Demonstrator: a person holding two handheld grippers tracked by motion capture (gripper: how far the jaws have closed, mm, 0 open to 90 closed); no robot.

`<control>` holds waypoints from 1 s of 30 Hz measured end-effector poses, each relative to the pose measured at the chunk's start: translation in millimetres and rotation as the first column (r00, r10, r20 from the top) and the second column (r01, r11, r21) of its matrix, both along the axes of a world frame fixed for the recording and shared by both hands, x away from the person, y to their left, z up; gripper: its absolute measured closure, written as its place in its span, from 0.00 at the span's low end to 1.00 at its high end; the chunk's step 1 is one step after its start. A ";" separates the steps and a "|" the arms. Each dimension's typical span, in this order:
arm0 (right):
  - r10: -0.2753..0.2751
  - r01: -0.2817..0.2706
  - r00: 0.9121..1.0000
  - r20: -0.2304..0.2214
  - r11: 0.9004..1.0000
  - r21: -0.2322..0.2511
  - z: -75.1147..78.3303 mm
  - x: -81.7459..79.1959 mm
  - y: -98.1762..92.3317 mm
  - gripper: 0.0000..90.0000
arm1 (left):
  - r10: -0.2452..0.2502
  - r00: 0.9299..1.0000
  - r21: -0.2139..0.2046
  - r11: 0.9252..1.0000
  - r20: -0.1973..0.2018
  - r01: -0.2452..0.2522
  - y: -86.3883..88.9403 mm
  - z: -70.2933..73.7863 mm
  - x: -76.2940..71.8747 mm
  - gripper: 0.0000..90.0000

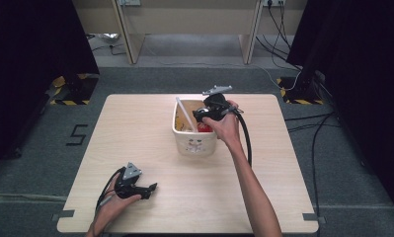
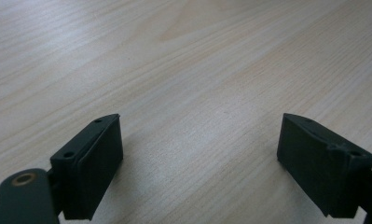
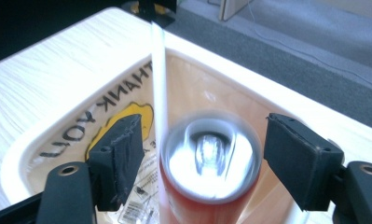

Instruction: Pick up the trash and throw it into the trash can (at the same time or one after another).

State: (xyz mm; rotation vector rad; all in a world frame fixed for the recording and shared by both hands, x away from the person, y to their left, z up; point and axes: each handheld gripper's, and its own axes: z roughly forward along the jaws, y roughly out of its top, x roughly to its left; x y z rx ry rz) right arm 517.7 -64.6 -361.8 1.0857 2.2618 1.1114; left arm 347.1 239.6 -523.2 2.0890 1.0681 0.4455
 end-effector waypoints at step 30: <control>-0.080 0.080 0.994 0.080 0.997 0.008 21.8 -19.8 -56.7 0.24 | 0.003 1.000 -0.003 1.000 0.001 -0.003 -0.3 -0.2 0.0 0.15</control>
